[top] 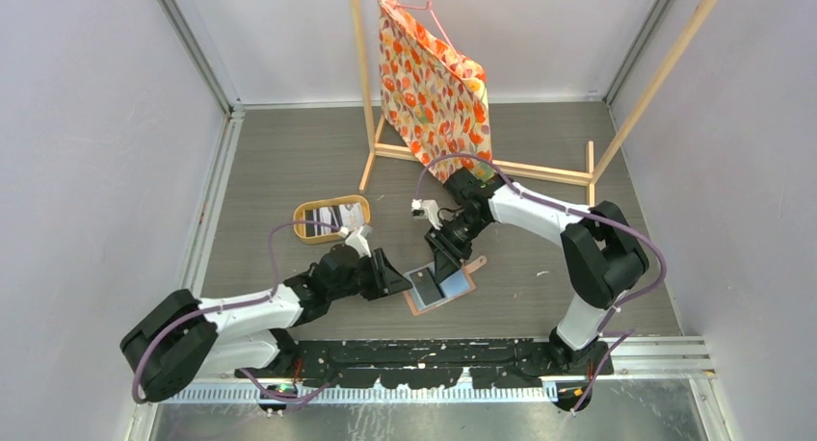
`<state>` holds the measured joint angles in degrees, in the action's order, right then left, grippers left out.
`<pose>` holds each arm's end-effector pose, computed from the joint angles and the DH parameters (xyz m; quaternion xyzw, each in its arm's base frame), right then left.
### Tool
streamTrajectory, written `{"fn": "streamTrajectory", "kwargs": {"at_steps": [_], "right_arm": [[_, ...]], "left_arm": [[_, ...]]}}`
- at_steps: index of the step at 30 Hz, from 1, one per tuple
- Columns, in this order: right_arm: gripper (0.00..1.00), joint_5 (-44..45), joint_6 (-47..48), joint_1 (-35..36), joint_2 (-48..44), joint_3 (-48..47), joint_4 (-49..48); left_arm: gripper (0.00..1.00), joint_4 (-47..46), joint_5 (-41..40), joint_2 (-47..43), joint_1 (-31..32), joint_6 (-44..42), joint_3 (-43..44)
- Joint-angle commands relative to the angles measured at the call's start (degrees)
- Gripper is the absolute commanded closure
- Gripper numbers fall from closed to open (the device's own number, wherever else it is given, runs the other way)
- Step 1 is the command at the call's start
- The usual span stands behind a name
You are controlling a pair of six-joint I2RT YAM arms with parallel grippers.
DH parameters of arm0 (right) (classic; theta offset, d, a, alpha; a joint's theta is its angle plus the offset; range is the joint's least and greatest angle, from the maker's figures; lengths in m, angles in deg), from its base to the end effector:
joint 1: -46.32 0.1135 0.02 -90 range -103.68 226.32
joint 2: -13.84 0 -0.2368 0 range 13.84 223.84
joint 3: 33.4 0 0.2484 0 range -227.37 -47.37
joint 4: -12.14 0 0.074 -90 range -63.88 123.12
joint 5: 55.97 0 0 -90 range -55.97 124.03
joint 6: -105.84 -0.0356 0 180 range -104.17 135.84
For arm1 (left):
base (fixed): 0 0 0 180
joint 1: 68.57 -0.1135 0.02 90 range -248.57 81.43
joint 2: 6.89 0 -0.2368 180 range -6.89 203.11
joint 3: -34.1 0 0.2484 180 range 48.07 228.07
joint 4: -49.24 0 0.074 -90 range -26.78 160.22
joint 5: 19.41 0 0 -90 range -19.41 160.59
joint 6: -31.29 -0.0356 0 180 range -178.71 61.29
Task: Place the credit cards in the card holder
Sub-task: Insert the credit card into the card holder.
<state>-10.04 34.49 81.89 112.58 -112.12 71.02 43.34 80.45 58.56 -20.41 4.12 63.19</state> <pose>0.2366 0.1996 0.1648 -0.4527 0.8047 0.3825 0.0337 0.1393 -0.1647 0.1263 -0.0681 0.8632 -0.4499 0.2188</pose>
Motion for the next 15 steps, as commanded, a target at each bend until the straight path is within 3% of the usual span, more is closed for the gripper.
{"fn": "streamTrajectory", "kwargs": {"at_steps": [1,6,15], "right_arm": [[0.61,-1.82,11.77,0.36,-4.61,-2.37,8.99],[0.61,-0.31,20.29,0.34,-8.4,-2.28,14.55],[0.59,1.31,29.5,-2.23,-21.39,2.87,16.54]], "left_arm": [[0.61,2.67,-3.81,-6.46,0.18,-4.96,-0.07],[0.55,4.31,-6.71,-12.92,0.13,-9.33,-0.08],[0.12,25.5,-14.51,-25.1,-1.08,-23.32,9.79]]}}
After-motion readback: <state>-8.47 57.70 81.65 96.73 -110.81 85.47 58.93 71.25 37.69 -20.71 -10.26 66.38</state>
